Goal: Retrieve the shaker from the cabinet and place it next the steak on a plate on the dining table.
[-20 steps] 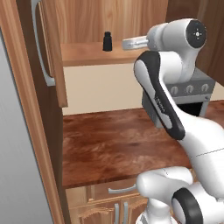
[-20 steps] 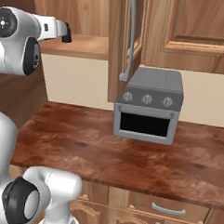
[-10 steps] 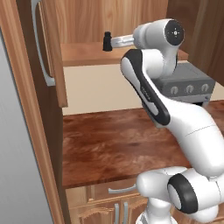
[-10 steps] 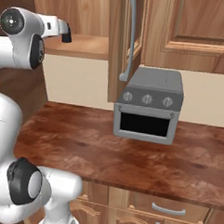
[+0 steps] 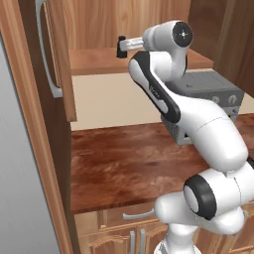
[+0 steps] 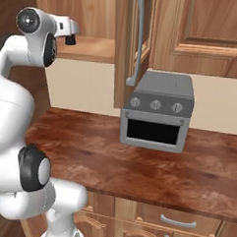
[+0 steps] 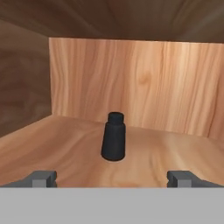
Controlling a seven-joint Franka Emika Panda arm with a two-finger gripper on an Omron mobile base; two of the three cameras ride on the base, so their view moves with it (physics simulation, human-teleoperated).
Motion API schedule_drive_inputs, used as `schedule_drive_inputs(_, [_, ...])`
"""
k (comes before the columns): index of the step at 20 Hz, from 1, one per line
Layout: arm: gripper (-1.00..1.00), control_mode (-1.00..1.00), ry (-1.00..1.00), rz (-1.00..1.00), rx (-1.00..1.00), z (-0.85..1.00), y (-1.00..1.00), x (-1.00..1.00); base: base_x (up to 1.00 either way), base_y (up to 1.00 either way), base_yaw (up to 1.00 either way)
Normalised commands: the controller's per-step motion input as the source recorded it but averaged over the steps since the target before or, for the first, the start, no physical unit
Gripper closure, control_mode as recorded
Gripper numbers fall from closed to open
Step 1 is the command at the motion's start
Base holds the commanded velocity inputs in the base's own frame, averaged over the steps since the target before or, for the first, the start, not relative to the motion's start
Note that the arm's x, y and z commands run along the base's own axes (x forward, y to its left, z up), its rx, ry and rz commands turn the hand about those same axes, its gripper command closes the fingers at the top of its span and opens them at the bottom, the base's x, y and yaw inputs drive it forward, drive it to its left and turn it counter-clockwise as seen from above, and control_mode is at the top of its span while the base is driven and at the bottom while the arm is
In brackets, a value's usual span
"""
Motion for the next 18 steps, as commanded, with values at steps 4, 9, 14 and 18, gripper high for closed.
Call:
schedule_drive_inputs(4, [-1.0,-1.0,0.03,0.0,0.0,0.0,0.0,0.49,0.0,0.0,0.0])
schedule_drive_inputs(9, [-1.0,-1.0,0.03,0.0,0.0,-0.04,0.0,0.41,0.0,0.0,0.0])
schedule_drive_inputs(14, [-1.0,-1.0,0.0,0.0,0.0,-0.12,0.07,0.34,0.0,0.0,0.0])
schedule_drive_inputs(18, [-1.0,-1.0,0.0,0.0,0.0,-0.16,0.0,0.21,0.0,0.0,0.0])
